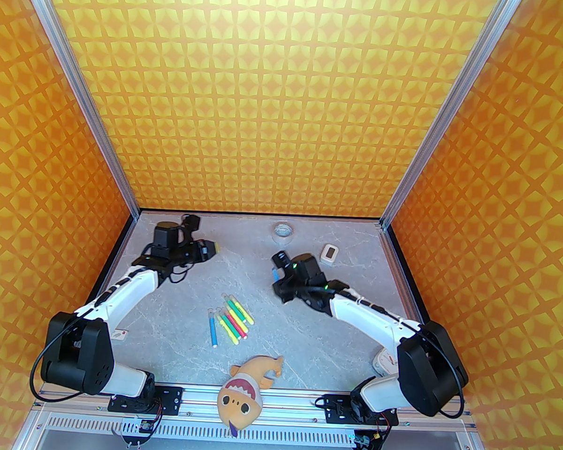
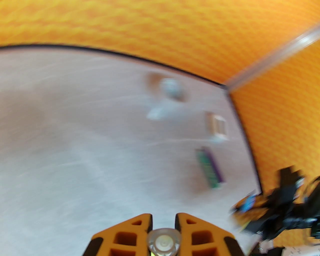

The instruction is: Open the pen caps

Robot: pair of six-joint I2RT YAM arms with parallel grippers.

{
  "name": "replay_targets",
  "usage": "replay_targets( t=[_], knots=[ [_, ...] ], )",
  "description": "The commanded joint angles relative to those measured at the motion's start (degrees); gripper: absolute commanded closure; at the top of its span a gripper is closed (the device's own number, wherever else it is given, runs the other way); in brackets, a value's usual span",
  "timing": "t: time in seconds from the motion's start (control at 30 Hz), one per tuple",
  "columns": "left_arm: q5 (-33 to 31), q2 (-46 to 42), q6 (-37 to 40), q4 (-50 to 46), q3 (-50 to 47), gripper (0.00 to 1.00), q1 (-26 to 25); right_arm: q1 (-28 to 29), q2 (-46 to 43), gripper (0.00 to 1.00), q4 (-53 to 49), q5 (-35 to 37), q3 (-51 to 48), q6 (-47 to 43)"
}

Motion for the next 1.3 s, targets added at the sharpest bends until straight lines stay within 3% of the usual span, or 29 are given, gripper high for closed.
replay_targets(
  t=[0.0,0.17,0.43,0.8,1.27],
  knots=[
    [-11.13,-0.86,5.70,-11.52,0.90,1.00,2.74,-2.54,2.96,1.00,-7.16,11.21,3.79,-1.84],
    [-19.61,2.30,8.33,-16.78,2.24,1.00,6.89,-4.95,7.68,1.00,-11.23,18.89,8.06,-4.35],
    [-20.24,7.85,10.65,-19.89,5.21,1.00,11.37,-8.85,13.37,1.00,-11.70,22.45,12.23,-8.49],
    [-21.08,14.49,13.05,-22.67,9.04,1.00,16.49,-13.84,19.45,1.00,-12.45,20.77,16.19,-9.74],
    [-21.31,25.57,15.20,-24.55,17.43,1.00,19.36,-16.34,25.25,0.98,-13.48,17.89,19.97,-9.64]
  ],
)
